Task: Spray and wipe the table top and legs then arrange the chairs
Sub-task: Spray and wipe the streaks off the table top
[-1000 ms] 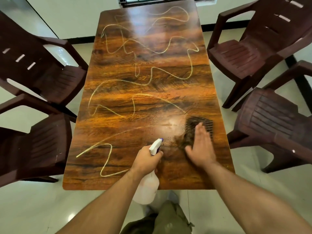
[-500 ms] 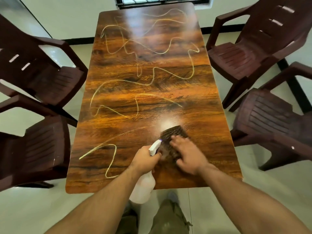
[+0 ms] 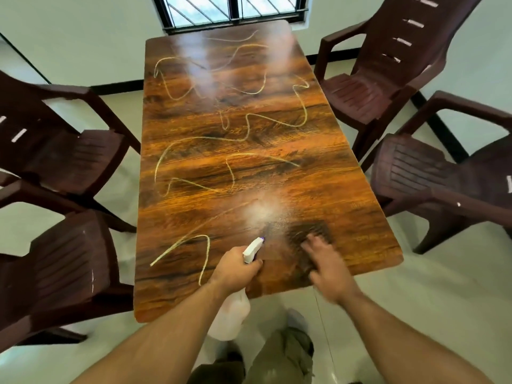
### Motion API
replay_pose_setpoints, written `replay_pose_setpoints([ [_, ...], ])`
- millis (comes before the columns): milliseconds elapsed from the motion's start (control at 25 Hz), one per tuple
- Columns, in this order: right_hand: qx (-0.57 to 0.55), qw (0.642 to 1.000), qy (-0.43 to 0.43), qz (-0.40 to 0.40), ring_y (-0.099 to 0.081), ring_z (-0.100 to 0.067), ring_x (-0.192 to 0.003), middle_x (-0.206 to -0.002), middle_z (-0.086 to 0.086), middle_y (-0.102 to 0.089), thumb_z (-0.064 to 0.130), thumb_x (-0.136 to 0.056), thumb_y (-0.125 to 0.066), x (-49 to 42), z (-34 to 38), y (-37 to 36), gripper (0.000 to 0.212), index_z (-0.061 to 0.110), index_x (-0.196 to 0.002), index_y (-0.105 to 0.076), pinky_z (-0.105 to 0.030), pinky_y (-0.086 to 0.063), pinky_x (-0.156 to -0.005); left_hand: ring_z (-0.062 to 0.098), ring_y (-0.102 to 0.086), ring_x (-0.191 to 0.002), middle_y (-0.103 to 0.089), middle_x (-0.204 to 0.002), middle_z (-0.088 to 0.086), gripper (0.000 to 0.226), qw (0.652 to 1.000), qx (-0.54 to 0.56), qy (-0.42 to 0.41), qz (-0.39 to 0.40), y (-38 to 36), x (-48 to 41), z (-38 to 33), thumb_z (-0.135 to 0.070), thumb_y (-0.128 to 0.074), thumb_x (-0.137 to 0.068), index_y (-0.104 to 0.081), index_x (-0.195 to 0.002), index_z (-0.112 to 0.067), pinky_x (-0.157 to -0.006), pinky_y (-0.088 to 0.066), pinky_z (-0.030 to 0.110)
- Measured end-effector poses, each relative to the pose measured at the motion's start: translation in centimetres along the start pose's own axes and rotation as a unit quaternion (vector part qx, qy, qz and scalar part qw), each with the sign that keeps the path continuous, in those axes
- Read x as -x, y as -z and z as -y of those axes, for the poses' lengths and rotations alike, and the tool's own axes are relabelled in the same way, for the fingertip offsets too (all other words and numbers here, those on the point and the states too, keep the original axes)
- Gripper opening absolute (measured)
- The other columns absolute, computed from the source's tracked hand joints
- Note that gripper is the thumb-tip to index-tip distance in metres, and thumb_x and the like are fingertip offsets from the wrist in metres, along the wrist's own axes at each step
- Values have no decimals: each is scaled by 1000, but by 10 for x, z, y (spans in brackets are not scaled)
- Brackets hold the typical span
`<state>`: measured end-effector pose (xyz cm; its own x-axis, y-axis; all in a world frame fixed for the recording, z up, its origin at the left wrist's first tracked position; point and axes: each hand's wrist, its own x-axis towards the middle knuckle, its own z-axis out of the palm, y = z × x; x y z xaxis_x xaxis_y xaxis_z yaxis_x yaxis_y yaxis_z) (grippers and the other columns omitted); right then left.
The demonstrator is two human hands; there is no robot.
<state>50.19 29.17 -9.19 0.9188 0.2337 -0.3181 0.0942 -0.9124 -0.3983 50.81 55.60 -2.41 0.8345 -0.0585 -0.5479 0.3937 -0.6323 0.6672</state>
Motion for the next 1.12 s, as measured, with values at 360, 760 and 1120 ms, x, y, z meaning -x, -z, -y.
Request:
replay_pose_setpoints([
  [360,-3,992,123,42,6,-11,-154,-167,7,-1,43,-87,-40,25,116,-55,75,26,-159,-23,-43,-3,-126,25,-68,-53,-71,-71,6,11,997,-54,-16,55,24,31,45,-19,-61,-86,-69,-82,-15,-47,-58,37],
  [760,-58,994,-84,-47,9,-18,-154,-167,4,0,59,-90,-45,-11,179,-79,81,28,-159,-16,-43,8,-123,19,-66,-47,-69,-75,11,21,998,-31,44,43,48,53,92,-24,-63,-92,-69,-100,-5,-46,-54,30],
  [1120,-37,976,-204,-67,4,-20,-155,-168,0,3,45,-99,-46,-14,162,-67,75,18,-161,-13,-42,1,-126,13,-60,-59,-61,-68,-3,13,999,-47,22,17,85,65,132,-20,-62,-93,-63,-81,-19,-49,-43,19],
])
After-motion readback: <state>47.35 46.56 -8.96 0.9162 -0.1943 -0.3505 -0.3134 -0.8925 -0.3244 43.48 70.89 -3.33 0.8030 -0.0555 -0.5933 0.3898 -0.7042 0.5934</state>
